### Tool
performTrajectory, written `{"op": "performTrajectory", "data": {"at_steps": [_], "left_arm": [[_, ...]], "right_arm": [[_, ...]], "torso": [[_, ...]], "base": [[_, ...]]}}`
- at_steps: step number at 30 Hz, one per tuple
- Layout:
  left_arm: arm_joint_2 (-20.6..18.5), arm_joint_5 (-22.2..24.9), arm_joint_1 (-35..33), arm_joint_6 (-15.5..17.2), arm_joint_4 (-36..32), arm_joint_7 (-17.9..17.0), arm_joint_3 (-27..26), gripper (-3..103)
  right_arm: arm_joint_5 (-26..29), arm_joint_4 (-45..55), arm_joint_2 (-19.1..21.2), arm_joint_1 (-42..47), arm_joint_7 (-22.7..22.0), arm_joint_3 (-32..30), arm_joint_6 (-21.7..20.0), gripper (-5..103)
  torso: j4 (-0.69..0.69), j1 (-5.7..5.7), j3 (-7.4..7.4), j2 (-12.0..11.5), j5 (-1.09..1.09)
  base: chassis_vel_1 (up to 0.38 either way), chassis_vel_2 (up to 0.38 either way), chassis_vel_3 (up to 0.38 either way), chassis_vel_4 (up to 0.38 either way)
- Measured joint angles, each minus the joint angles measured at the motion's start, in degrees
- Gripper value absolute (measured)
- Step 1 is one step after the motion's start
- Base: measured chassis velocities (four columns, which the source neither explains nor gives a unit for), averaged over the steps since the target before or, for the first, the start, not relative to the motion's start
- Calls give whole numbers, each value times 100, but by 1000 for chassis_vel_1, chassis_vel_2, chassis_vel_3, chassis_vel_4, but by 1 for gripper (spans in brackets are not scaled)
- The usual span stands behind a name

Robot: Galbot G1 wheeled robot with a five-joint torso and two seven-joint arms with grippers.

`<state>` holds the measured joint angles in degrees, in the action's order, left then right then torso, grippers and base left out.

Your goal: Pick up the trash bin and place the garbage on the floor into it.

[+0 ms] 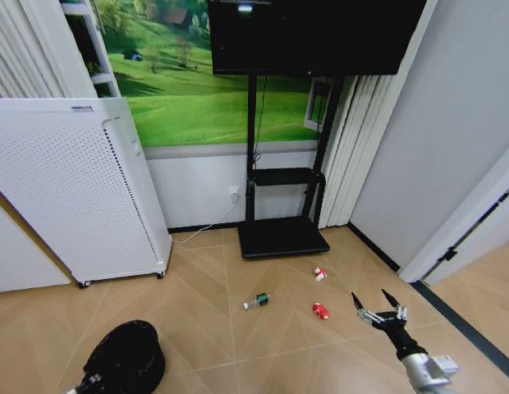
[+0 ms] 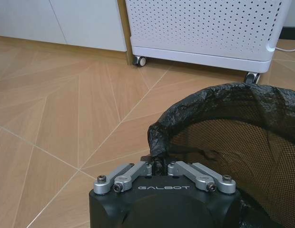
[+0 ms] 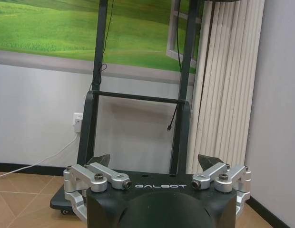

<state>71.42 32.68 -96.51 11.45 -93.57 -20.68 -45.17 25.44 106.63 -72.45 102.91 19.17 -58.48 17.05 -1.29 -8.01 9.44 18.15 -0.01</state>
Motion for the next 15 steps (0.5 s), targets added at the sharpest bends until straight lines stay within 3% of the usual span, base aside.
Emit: {"op": "performTrajectory", "data": {"at_steps": [15], "left_arm": [[-38,-23,19,22,-29,-15,-3,9]], "right_arm": [[10,22,2,3,-2,-8,0,100]], "torso": [[0,0,0,0,0]], "base": [[0,0,0,0]]}}
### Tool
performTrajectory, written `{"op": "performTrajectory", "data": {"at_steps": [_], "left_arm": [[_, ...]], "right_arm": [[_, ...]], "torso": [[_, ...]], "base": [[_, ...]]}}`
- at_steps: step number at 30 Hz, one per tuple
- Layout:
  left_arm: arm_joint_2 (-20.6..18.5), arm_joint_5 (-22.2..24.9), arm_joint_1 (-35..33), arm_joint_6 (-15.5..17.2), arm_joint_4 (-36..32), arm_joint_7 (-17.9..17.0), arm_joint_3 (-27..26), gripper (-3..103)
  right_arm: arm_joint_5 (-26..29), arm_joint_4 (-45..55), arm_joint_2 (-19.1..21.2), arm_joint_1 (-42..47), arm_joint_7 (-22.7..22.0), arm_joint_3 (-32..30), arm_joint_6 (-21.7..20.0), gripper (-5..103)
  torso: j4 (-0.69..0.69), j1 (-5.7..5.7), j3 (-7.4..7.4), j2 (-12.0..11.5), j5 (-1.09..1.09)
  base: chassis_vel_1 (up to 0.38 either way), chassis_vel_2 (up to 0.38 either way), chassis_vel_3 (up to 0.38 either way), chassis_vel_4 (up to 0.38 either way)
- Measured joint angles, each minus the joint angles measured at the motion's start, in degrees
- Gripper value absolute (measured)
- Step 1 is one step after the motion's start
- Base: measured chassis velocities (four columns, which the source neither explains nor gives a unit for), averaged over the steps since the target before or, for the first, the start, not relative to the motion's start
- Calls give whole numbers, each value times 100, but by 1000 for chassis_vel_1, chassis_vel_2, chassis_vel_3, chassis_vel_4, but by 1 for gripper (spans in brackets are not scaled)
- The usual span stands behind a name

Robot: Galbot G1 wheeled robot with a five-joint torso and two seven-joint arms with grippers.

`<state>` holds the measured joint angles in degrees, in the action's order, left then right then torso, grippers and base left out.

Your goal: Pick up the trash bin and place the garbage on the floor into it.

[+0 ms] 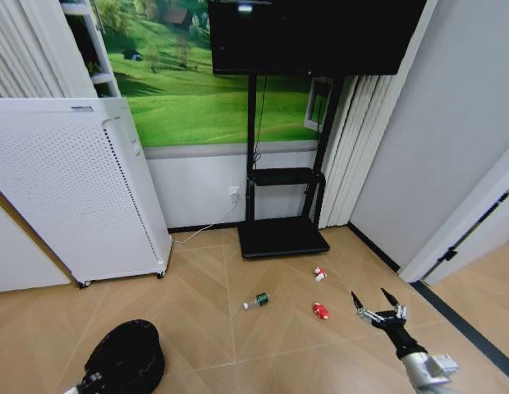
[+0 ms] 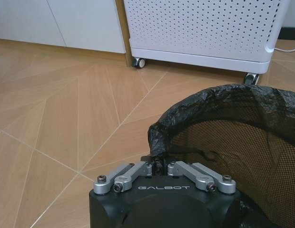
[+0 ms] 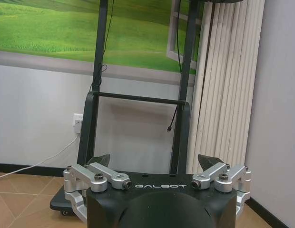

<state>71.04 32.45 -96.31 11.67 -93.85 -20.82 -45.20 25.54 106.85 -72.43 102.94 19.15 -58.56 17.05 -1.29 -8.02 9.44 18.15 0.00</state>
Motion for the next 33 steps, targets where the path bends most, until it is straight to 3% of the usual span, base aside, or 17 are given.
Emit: {"op": "performTrajectory", "data": {"at_steps": [8,15,33], "left_arm": [[-57,8,-84,0,-210,-2,-117,8],[-144,-247,-326,29,-1148,-29,-429,7],[-435,-144,-710,108,-2952,119,-1299,7]], "right_arm": [[6,17,-19,-10,-7,-4,0,100],[-42,-7,-62,-42,-11,45,4,100],[23,-368,16,-381,-141,283,231,100]], "torso": [[0,0,0,0,-1],[0,0,0,0,1],[0,0,0,0,1]], "base": [[0,0,0,0],[0,0,0,0],[0,0,0,0]]}}
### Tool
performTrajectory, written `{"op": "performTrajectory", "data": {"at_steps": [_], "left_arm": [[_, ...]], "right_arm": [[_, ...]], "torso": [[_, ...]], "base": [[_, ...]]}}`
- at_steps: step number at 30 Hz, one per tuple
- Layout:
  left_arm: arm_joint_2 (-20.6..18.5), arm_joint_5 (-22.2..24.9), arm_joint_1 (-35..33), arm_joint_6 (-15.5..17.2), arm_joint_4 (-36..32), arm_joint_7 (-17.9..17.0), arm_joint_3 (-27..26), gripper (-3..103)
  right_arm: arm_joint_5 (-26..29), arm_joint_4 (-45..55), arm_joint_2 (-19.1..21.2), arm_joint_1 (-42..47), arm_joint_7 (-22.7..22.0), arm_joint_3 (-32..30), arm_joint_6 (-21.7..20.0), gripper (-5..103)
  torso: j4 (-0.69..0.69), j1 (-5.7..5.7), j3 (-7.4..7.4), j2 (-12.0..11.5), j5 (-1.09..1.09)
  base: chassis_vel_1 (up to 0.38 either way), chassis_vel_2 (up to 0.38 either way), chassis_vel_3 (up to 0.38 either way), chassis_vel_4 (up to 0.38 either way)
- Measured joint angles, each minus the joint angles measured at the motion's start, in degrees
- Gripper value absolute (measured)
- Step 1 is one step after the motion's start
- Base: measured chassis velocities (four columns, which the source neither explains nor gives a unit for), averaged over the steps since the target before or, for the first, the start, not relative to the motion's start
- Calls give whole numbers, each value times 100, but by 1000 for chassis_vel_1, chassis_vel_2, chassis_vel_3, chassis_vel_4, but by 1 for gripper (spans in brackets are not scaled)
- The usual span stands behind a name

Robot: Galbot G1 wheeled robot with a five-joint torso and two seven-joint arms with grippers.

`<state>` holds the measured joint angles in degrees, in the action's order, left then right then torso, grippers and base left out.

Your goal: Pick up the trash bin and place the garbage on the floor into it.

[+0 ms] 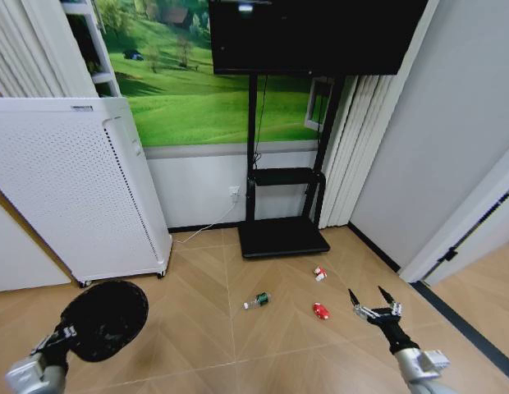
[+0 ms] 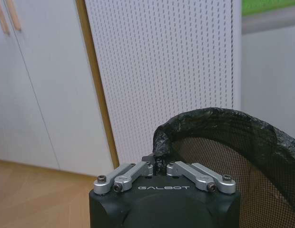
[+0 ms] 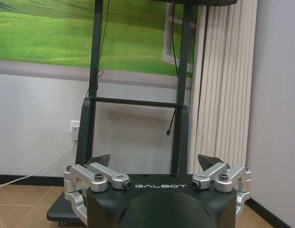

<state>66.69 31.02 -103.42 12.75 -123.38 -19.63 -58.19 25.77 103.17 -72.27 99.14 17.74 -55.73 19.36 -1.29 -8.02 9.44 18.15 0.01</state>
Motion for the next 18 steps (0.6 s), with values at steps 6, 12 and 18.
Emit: {"op": "performTrajectory", "data": {"at_steps": [6,12,18], "left_arm": [[-157,164,3,-224,-392,152,-368,7],[-194,165,146,-455,-476,298,-439,7],[-148,167,264,-619,-414,355,-304,7]], "right_arm": [[-5,-73,4,-49,-37,48,95,100],[-31,-113,31,-146,-223,84,370,100],[128,-81,54,-187,-354,148,491,100]], "torso": [[0,0,0,0,0],[0,0,0,0,-1],[-1,0,0,0,-1]], "base": [[0,0,0,0],[0,0,0,0],[0,0,0,0]]}}
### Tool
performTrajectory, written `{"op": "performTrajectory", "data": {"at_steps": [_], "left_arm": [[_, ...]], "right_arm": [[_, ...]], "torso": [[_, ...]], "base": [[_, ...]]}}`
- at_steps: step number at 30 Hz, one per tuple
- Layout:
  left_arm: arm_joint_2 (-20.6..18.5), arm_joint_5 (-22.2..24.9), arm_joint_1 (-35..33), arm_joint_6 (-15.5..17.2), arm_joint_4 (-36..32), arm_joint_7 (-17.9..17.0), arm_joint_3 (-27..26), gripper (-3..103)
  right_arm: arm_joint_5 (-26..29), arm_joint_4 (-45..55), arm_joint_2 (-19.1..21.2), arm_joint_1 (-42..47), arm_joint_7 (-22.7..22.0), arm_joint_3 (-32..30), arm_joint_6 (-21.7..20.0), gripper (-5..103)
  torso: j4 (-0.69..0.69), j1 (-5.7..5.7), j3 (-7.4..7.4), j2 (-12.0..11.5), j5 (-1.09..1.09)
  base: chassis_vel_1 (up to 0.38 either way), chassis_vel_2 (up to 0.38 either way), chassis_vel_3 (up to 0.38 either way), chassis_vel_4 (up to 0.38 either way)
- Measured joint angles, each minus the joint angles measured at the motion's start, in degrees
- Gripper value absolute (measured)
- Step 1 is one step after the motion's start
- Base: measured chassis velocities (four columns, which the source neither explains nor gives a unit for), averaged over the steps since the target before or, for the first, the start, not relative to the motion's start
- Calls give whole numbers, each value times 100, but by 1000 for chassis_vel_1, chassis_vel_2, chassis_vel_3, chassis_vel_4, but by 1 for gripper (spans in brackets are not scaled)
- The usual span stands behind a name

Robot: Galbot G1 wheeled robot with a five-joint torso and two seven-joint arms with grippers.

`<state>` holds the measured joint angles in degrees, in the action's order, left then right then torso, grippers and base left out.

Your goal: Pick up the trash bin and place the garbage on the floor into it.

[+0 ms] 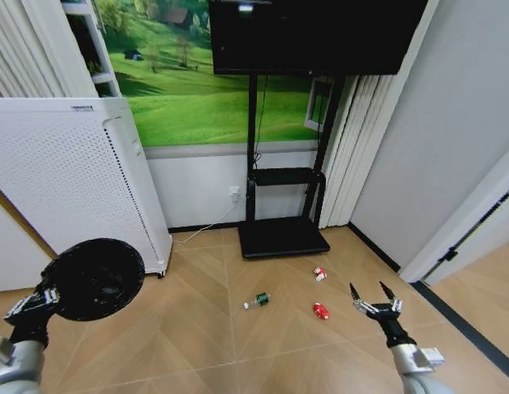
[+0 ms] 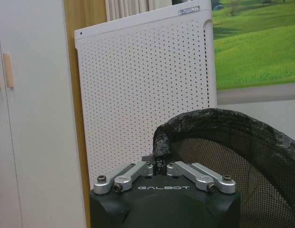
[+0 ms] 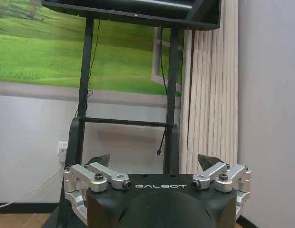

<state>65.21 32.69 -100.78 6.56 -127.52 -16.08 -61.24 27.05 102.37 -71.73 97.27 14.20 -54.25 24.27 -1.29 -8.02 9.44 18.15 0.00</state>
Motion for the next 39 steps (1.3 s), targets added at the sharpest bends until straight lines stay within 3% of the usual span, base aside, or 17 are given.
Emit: {"op": "performTrajectory", "data": {"at_steps": [9,19,39], "left_arm": [[93,80,227,-188,250,-27,426,7],[154,-26,527,-670,622,247,893,7],[253,-250,590,-763,823,331,1206,7]], "right_arm": [[-51,35,-65,50,177,53,69,100],[-77,-178,-96,-147,144,61,219,100],[23,-232,-52,-236,36,68,-24,100]], "torso": [[0,0,0,0,0],[2,0,0,0,2],[0,1,0,0,1]], "base": [[0,0,0,0],[0,0,0,0],[-120,112,124,-123]]}}
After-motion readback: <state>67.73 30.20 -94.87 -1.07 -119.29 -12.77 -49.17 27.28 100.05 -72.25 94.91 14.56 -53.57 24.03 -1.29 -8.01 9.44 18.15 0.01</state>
